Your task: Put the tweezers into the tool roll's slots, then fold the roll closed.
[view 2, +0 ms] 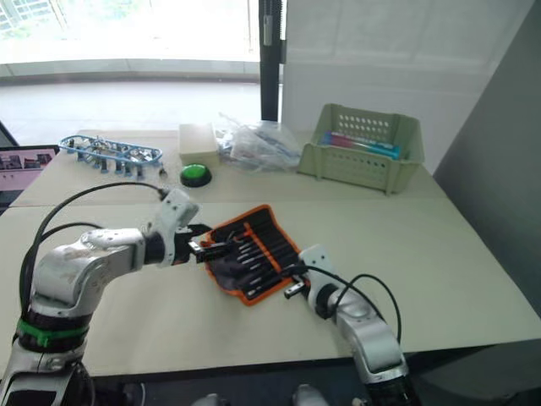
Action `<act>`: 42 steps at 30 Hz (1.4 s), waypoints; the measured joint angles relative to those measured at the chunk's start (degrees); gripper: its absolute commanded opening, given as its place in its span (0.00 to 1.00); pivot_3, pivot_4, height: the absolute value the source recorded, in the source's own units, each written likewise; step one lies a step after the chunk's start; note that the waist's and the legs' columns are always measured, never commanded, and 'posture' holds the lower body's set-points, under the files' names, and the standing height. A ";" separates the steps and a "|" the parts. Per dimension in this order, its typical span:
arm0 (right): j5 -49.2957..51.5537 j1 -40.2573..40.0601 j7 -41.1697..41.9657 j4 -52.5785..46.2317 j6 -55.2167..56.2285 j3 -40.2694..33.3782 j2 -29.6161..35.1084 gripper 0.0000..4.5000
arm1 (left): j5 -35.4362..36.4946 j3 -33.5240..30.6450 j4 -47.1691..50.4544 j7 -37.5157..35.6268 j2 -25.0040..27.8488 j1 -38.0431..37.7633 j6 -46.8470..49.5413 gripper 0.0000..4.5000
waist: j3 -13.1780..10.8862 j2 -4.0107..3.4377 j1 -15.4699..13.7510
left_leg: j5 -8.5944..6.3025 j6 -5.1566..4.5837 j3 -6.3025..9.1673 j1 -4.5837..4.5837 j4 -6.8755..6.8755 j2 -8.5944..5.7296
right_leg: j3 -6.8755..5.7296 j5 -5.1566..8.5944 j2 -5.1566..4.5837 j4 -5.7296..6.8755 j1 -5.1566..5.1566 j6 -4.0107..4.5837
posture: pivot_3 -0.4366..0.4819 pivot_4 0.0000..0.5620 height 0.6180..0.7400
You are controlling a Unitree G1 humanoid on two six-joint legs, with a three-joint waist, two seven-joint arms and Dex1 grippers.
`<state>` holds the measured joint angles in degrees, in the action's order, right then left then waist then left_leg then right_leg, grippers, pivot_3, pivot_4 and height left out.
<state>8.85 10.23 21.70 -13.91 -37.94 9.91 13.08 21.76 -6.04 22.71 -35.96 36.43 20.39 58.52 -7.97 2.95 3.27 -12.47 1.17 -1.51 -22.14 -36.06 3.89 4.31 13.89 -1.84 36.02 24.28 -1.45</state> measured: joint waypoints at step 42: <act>0.35 2.70 3.09 3.26 0.18 0.27 1.84 0.00 | -10.35 -12.12 -0.58 30.52 -21.86 -23.10 -20.75 1.00 | 0.27 0.60 -0.61 | -0.01 0.02 -0.17 0.19 0.03 -0.07 | -0.29 0.25 -0.37 0.03 -0.09 0.54 | 0.48 0.27 1.00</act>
<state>9.21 12.93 24.79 -10.66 -37.75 10.17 14.91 11.41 -18.15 22.13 -5.44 14.57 -2.71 37.77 -7.70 3.55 2.65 -12.49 1.19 -1.68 -21.94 -36.03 3.82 4.02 14.14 -2.20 36.05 24.19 -0.91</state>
